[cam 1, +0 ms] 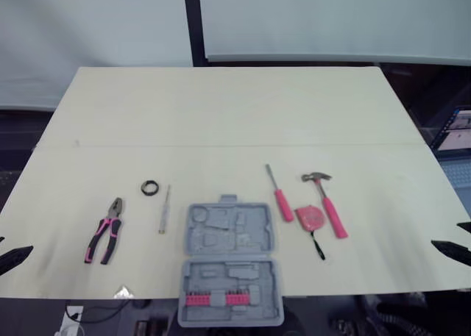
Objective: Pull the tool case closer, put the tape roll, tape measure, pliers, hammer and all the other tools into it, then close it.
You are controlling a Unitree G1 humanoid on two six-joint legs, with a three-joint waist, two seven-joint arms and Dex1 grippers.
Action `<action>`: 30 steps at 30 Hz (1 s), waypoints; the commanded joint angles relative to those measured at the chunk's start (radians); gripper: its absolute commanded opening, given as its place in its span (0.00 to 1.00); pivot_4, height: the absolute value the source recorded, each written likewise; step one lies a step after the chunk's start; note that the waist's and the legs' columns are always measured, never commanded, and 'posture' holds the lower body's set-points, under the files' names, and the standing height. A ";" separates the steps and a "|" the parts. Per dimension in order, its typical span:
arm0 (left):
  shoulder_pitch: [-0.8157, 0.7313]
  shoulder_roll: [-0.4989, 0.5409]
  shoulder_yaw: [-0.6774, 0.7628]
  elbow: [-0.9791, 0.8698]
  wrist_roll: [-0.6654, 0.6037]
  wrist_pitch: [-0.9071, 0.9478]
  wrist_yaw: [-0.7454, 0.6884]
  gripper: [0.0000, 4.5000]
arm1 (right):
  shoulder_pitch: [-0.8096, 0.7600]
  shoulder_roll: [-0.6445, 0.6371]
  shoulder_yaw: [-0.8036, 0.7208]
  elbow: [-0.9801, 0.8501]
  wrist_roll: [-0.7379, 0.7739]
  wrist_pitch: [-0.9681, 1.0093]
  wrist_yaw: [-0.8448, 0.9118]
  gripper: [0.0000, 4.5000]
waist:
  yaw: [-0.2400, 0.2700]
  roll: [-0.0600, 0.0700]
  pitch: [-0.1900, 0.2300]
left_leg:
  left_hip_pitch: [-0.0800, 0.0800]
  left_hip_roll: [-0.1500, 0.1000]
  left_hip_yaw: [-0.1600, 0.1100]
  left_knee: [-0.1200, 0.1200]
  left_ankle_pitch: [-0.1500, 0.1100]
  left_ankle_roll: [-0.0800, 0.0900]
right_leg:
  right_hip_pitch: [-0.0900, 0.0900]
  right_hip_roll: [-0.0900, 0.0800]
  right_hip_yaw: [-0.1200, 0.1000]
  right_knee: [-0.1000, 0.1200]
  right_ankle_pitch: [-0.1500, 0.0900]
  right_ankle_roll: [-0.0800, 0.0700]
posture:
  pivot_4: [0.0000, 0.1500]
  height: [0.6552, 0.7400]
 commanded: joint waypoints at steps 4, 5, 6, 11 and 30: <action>-0.032 0.020 -0.013 0.002 0.014 -0.057 0.016 1.00 | -0.043 0.004 0.002 0.000 0.012 -0.054 -0.018 0.99 | -0.007 0.000 0.000 | 0.001 0.000 0.001 0.000 0.000 0.000 | 0.000 0.000 0.001 0.001 0.000 0.000 | 1.00 1.00; -0.038 0.018 -0.017 -0.012 0.010 -0.052 0.019 1.00 | -0.044 0.007 0.005 -0.006 0.013 -0.057 -0.018 0.99 | -0.007 0.000 0.000 | 0.002 0.000 0.001 0.000 0.000 0.000 | 0.000 0.000 0.001 0.001 0.000 0.000 | 1.00 1.00; -0.041 0.016 -0.019 -0.021 0.007 -0.049 0.020 1.00 | -0.044 0.008 0.006 -0.009 0.014 -0.059 -0.018 0.99 | -0.008 0.000 0.000 | 0.002 0.000 0.001 0.000 0.000 0.000 | 0.000 0.000 0.001 0.001 0.000 0.000 | 1.00 1.00; -0.035 -0.002 -0.062 -0.193 -0.031 -0.002 -0.011 1.00 | -0.058 0.039 0.026 -0.103 0.058 -0.027 -0.032 0.99 | -0.007 0.000 0.000 | 0.002 0.000 0.002 0.000 0.000 0.000 | 0.000 0.000 0.001 0.001 0.000 0.000 | 1.00 1.00; -0.872 0.207 -0.894 -0.007 0.291 -0.366 -0.487 1.00 | -0.431 0.230 0.531 -0.637 0.371 0.173 -0.248 0.99 | 0.006 0.000 0.001 | 0.004 0.003 0.009 0.001 0.004 -0.005 | -0.003 0.007 0.010 0.008 0.000 0.000 | 1.00 1.00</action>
